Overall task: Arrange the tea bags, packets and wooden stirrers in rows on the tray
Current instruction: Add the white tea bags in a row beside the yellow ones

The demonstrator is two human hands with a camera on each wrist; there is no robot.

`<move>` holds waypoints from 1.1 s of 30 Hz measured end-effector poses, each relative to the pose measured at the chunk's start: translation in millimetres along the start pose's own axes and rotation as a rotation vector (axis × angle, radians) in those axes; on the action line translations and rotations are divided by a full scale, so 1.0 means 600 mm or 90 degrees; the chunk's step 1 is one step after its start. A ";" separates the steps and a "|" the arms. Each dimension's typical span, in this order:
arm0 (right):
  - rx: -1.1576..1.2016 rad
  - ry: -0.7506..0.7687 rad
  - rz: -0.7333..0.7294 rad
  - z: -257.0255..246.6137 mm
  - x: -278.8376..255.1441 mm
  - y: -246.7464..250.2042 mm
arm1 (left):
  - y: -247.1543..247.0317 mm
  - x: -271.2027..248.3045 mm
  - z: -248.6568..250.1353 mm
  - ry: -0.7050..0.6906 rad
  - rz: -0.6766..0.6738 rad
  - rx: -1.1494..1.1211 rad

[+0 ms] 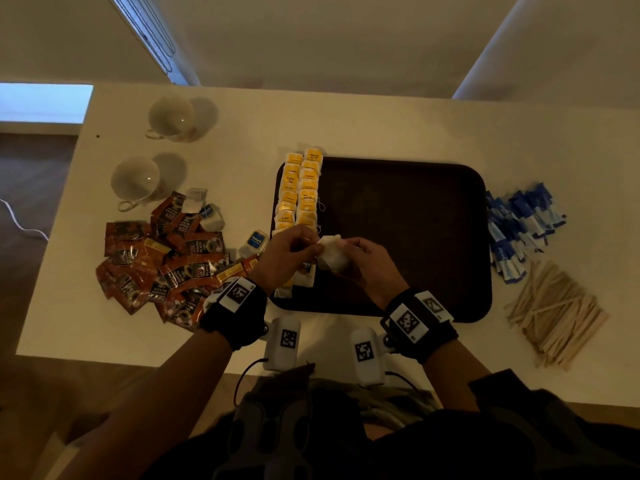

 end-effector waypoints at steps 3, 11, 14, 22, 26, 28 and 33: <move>0.012 -0.003 0.002 0.001 0.001 0.000 | 0.000 -0.001 0.000 -0.033 0.004 0.017; 0.060 -0.002 0.030 -0.001 0.005 0.002 | -0.001 -0.002 -0.001 -0.067 0.007 0.025; 0.037 0.001 0.029 -0.002 0.002 0.002 | -0.002 -0.004 0.002 -0.031 0.008 0.003; -0.022 0.008 -0.030 -0.002 -0.006 -0.004 | 0.000 0.013 0.011 0.055 -0.049 0.035; -0.033 -0.003 -0.039 -0.002 -0.010 -0.003 | 0.001 0.015 0.020 0.044 -0.082 0.050; -0.032 -0.008 -0.045 -0.002 -0.012 -0.001 | 0.004 0.017 0.020 0.053 -0.068 0.038; -0.032 -0.021 -0.060 -0.005 -0.017 0.006 | 0.010 0.014 0.016 0.055 -0.053 0.031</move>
Point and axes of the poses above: each hand's wrist, its own x-axis towards the middle knuckle, its own y-axis out of the back of the hand, z = x × y, the point moved 3 cm from there along x, towards the middle knuckle, and after that the axes turned 11 degrees about x, right-handed, at the moved point
